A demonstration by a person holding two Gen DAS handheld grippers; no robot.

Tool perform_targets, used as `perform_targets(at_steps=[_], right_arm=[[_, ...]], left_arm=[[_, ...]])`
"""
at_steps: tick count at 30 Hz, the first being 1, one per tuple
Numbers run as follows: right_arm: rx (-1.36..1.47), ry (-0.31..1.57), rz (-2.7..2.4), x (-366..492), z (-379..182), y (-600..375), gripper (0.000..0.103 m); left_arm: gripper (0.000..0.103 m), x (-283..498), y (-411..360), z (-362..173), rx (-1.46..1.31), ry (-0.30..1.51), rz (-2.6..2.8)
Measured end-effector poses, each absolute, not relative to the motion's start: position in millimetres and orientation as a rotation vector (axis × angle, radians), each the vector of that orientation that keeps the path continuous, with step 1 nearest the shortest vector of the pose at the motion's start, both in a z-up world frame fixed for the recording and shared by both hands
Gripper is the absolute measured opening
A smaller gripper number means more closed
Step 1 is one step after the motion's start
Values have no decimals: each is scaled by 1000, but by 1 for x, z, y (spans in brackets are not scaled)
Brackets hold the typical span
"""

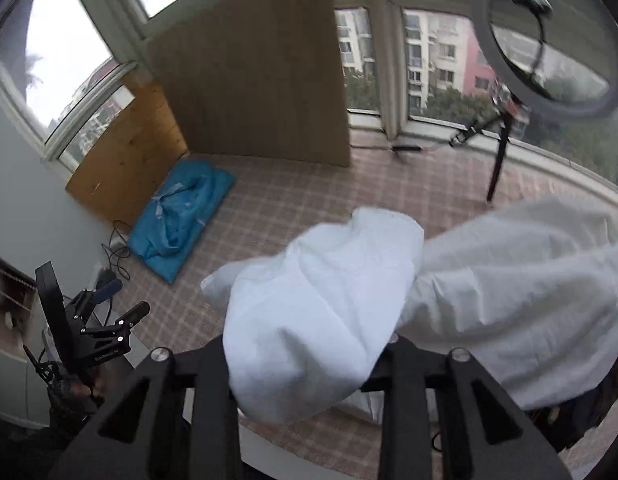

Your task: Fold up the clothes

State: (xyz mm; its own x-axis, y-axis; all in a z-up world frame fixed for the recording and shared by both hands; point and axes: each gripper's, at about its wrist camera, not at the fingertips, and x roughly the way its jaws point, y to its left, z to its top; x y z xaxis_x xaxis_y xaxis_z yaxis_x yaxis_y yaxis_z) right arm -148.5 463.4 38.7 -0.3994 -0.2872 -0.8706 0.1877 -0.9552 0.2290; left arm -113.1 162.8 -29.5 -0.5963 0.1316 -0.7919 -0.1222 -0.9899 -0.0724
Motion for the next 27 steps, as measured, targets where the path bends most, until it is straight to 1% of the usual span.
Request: perform_targets(at_steps=[3,7,9,13,14,19,20,24,25,26,27], right_arm=[[1648,-90,-2410,-125,20,492,40],[1781,-120,-2430,-82,-14,541,40],[1800,-210,-2401,-62,-24,568,40],[1738,-451,-2324,-35,-26,608,41],[1707,-463,-2307,-31,-23,610,41],[1652,-152,-2261,-17,-14,571,42],[1641,-119,-2246,-16,-15,563,42],[1577,-86,-2199,-15,-18,544,42],[1567,-87,-2206,-16,-19,544,42],[1563,-86,-2221,-17,-19,544,42],[1559,-92,-2245,-16,-18,547,42]], left_arm=[[87,-122,179,-40,-1347,18,2615],[87,-135,204,-53,-1367,58,2516],[87,-142,221,-58,-1381,71,2463],[87,-154,260,-68,-1414,15,2327],[87,-155,274,-69,-1413,21,2295],[87,-164,342,-71,-1408,70,2209],[87,-167,355,-72,-1410,76,2188],[86,-179,403,-81,-1404,62,2113],[80,-182,414,-85,-1397,53,2099],[72,-185,424,-89,-1391,44,2085],[39,-188,433,-93,-1386,41,2076]])
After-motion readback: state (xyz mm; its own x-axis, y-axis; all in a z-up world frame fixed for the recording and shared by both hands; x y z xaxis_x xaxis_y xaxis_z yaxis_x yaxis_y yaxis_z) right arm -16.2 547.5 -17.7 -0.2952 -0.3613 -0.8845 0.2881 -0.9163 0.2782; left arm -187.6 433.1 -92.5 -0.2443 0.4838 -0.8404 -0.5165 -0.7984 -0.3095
